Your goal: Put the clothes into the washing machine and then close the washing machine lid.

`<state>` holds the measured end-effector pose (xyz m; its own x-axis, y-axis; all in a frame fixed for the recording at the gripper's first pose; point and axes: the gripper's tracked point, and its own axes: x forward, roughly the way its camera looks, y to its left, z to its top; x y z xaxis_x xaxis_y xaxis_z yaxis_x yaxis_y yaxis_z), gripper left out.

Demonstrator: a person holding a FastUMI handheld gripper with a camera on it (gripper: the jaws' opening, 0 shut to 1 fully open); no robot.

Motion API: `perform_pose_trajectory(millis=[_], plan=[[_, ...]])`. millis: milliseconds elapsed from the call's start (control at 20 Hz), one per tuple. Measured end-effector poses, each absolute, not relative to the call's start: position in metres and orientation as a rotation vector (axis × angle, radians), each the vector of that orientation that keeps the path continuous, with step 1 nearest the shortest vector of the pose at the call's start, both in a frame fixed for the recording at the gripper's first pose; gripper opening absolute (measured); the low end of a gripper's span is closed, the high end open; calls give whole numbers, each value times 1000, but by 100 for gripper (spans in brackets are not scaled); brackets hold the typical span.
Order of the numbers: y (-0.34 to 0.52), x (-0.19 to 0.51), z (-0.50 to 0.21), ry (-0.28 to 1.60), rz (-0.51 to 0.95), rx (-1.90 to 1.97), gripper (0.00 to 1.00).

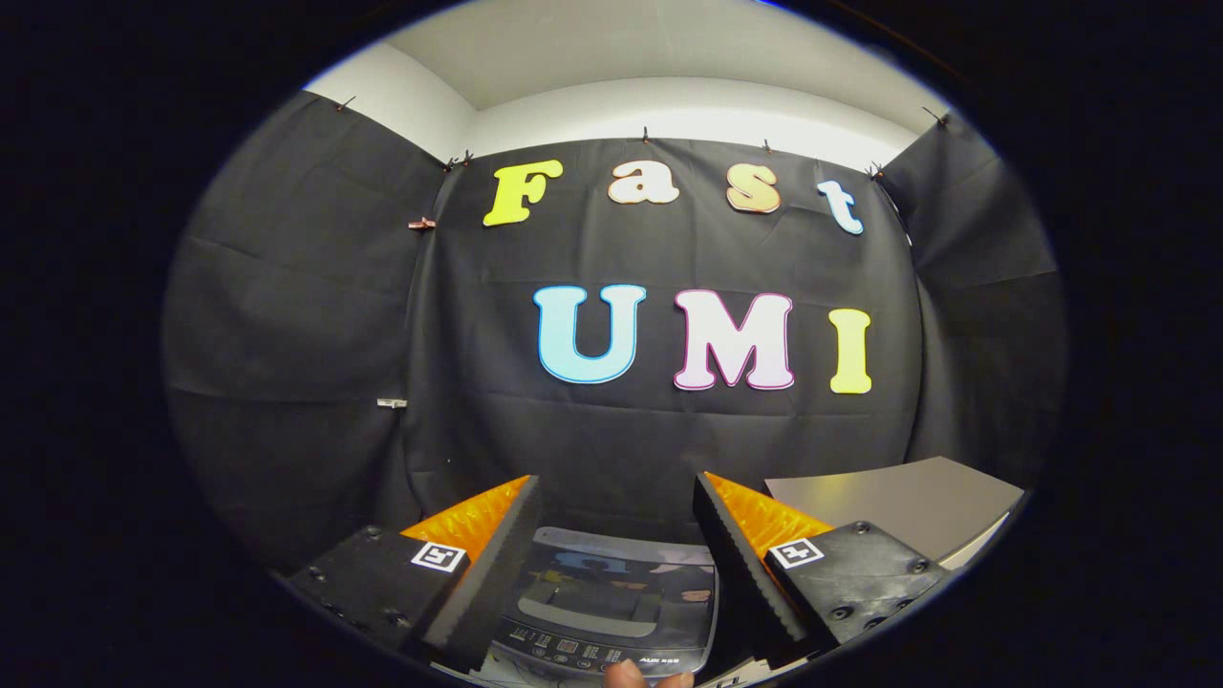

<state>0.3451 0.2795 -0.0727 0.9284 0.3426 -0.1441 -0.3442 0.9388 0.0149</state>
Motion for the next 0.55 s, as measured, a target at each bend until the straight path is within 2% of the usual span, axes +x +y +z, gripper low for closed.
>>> perform_pose_trajectory(millis=[550], plan=[[281,344,-74,141,355,-27,100]])
